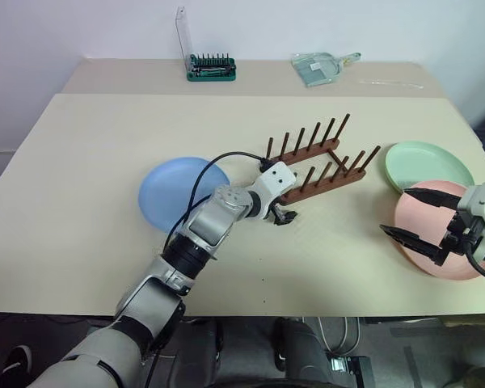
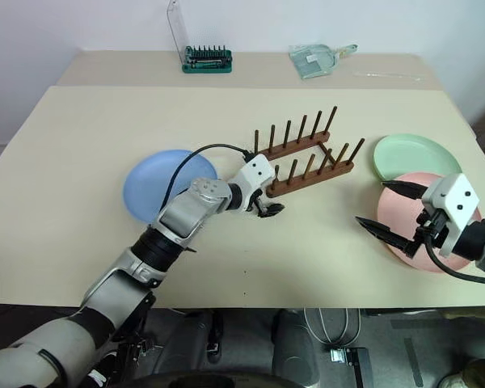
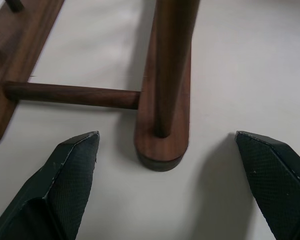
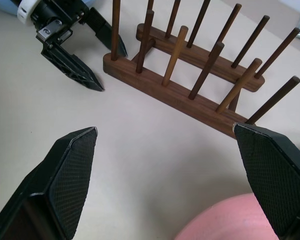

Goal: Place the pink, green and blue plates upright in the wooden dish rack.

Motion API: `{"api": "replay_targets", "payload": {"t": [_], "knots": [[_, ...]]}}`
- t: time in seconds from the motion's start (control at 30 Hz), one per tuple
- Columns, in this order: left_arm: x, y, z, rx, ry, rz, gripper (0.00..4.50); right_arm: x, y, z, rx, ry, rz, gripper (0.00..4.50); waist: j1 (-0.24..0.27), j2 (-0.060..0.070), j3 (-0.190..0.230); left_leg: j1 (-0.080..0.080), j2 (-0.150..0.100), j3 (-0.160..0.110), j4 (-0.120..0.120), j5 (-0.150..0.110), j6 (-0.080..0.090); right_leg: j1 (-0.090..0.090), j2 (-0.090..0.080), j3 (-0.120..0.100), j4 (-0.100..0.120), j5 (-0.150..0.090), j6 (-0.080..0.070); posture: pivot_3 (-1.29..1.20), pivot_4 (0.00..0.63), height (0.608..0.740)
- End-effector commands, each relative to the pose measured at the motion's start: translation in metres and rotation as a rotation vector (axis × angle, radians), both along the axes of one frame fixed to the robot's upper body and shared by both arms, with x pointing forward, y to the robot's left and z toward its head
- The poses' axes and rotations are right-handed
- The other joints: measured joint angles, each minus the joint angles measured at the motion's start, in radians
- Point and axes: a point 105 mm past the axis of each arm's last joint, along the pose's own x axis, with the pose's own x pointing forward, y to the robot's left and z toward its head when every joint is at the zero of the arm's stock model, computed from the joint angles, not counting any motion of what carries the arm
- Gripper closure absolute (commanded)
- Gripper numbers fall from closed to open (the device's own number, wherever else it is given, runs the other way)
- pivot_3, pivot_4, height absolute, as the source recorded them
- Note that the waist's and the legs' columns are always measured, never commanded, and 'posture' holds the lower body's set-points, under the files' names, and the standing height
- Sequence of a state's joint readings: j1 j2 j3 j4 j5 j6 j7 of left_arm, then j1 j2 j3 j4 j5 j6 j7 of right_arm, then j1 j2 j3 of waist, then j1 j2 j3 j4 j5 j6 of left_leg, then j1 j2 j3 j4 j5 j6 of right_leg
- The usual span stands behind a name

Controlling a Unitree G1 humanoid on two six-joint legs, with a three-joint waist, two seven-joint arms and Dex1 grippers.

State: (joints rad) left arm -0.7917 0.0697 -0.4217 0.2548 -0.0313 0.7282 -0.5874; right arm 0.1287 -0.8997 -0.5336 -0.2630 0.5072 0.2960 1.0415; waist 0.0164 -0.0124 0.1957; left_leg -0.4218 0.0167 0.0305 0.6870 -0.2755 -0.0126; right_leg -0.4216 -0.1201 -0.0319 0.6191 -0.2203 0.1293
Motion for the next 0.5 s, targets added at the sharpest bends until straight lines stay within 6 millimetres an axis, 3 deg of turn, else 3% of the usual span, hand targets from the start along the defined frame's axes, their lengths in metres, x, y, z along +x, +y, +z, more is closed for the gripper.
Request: {"api": "replay_targets", "payload": {"t": [0.03,0.17,0.33,0.5], "knots": [[-0.0037,-0.0087,-0.0057,-0.026,0.093,-0.012,0.00,0.0016,0.0058,0.0144,-0.005,-0.073,0.018,0.05,0.001,0.000,0.000,0.000,0.000,0.000,0.000,0.000,0.000,0.001,0.000,0.000,0.000,0.000,0.000,0.00,0.150,0.724],[-0.0010,-0.0140,-0.0070,-0.006,0.076,-0.001,1.21,0.0032,0.0075,0.0166,-0.003,-0.080,0.022,0.00,0.003,0.000,-0.001,0.002,0.000,-0.001,0.000,0.000,0.000,0.003,0.000,0.000,-0.001,0.000,0.000,0.00,0.150,0.724],[-0.0027,-0.0161,-0.0079,-0.001,0.084,-0.013,3.68,0.0041,0.0081,0.0192,-0.005,-0.089,0.021,0.00,0.002,0.001,-0.001,0.002,0.000,-0.001,0.000,0.000,0.000,0.003,0.000,0.000,-0.001,0.000,0.000,0.00,0.150,0.724],[-0.0025,-0.0133,-0.0069,0.049,0.052,-0.035,3.70,0.0054,0.0109,0.0204,-0.002,-0.096,0.025,0.00,0.000,0.001,-0.002,0.004,0.000,-0.001,0.000,0.000,0.000,0.005,0.000,0.000,-0.001,0.000,0.000,0.00,0.150,0.724]]}}
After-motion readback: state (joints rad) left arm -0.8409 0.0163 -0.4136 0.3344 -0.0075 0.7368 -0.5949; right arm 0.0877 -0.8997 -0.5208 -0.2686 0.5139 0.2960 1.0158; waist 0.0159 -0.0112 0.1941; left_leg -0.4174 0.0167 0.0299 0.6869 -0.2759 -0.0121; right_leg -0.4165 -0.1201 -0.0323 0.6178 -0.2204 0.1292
